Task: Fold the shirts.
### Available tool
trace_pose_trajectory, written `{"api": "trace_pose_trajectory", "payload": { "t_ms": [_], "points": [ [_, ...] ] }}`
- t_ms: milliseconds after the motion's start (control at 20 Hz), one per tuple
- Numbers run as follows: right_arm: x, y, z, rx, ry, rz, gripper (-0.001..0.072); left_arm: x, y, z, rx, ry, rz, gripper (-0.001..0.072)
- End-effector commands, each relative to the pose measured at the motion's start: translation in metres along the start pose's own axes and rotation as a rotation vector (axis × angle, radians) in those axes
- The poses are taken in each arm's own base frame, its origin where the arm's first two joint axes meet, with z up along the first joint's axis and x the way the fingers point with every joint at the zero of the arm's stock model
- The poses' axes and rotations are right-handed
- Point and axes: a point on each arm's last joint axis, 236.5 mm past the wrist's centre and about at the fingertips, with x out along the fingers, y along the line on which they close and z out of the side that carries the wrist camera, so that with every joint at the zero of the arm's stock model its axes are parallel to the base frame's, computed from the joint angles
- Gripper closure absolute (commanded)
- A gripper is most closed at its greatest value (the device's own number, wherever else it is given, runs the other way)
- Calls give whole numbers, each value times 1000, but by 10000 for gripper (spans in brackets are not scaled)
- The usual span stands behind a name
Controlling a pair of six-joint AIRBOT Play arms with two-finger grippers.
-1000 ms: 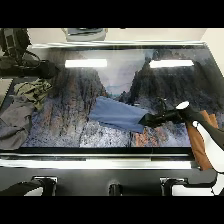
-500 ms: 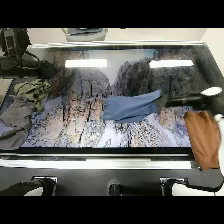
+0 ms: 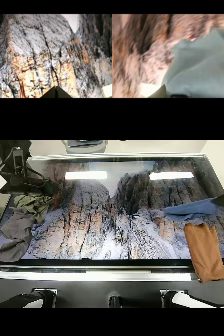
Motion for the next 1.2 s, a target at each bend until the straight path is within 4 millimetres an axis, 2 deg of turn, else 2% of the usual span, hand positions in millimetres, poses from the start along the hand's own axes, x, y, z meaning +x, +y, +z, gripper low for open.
{"api": "trace_pose_trajectory", "payload": {
  "t_ms": [0,250,450,500,600,700,850,950,1150],
  "points": [
    [-34,-32,4,95,-56,-81,669,11,3,-12,21,35,3,669],
    [-57,-48,-29,177,23,-82,668,25,19,-22,49,78,55,669],
    [-74,-44,-59,204,111,-61,668,42,25,-28,47,112,64,670],
    [-78,-49,-72,217,158,-92,668,47,26,-29,45,118,64,669],
    [-88,-80,-103,268,275,-247,668,53,27,-32,43,130,63,669],
    [-95,-102,-129,323,364,-347,668,54,28,-32,43,132,63,670],
    [-100,-123,-183,394,538,-444,669,54,29,-32,41,132,65,669],
    [-98,-130,-222,422,662,-464,669,53,30,-32,37,131,67,670],
    [-67,-137,-259,448,688,-449,669,53,31,-32,33,131,68,669]
  ]
}}
